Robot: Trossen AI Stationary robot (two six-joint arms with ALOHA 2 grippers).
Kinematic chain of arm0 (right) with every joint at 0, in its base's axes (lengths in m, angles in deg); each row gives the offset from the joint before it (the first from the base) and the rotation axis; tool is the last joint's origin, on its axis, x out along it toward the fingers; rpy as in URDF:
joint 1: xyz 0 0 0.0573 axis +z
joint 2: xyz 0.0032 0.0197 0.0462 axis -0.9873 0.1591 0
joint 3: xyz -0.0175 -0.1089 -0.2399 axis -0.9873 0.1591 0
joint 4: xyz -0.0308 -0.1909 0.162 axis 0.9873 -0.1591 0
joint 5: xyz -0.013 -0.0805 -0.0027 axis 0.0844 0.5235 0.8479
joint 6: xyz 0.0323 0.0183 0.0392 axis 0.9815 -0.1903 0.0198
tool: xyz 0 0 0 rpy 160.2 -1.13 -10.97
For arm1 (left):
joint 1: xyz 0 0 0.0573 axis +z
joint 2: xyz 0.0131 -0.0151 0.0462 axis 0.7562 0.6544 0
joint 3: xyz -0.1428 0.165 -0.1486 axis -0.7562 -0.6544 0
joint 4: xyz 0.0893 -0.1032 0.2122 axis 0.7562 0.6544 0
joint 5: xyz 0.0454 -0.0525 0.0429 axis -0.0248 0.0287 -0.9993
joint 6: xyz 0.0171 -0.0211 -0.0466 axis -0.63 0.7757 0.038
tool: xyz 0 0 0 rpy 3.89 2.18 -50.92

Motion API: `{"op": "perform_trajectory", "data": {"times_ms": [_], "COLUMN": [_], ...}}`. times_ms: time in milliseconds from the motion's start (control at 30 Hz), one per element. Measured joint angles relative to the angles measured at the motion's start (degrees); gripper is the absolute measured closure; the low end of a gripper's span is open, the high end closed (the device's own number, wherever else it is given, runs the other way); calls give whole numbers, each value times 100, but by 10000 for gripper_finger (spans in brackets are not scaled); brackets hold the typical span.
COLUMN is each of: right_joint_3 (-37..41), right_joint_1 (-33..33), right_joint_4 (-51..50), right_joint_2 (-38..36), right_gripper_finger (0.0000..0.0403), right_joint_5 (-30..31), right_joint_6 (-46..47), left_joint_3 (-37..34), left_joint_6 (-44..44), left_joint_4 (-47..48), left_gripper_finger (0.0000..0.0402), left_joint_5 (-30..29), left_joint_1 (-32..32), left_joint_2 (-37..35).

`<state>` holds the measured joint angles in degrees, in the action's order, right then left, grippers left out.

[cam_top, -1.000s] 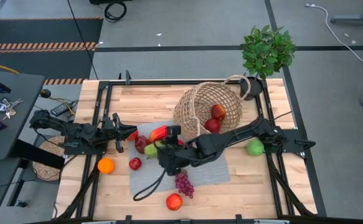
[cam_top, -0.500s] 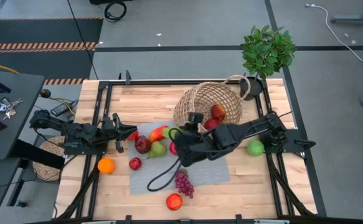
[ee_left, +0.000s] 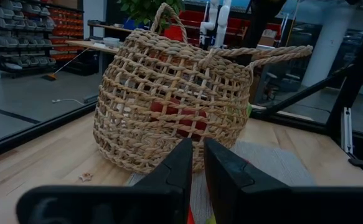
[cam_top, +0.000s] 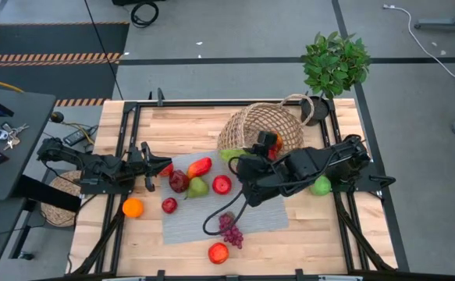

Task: Build produce basket
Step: Put the cucumber into the brown basket

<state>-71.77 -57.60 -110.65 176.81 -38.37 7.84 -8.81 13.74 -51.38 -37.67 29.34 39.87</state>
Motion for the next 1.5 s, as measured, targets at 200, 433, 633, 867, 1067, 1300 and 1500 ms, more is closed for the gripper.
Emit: {"op": "perform_trajectory", "data": {"times_ms": [200, 433, 633, 867, 1067, 1300, 1500], "right_joint_3": [0, 0, 0, 0, 0, 0, 0], "right_joint_1": [-2, -4, -66, -138, -136, -136, -157], "right_joint_4": [-106, -108, -107, -106, -106, -106, -106], "right_joint_2": [-63, -70, -67, -65, -61, -59, -59], "right_gripper_finger": [237, 237, 237, 237, 237, 236, 236], "right_joint_5": [27, 211, 272, 192, 186, 188, 187], "right_joint_6": [-10, -406, -898, -2196, -3380, -3771, -3768], "left_joint_3": [1, 0, -1, 1, 1, 1, 1], "left_joint_6": [0, 0, -1, 0, -2, -1, -1], "left_joint_4": [-2, 0, -1, -2, -2, -2, -2], "left_gripper_finger": [353, 353, 353, 353, 353, 353, 353], "left_joint_5": [0, 0, 0, -2, -2, 0, -2], "left_joint_1": [0, 0, 0, 0, 0, 0, 0], "left_joint_2": [2, 2, 1, 2, 2, 0, 0]}}
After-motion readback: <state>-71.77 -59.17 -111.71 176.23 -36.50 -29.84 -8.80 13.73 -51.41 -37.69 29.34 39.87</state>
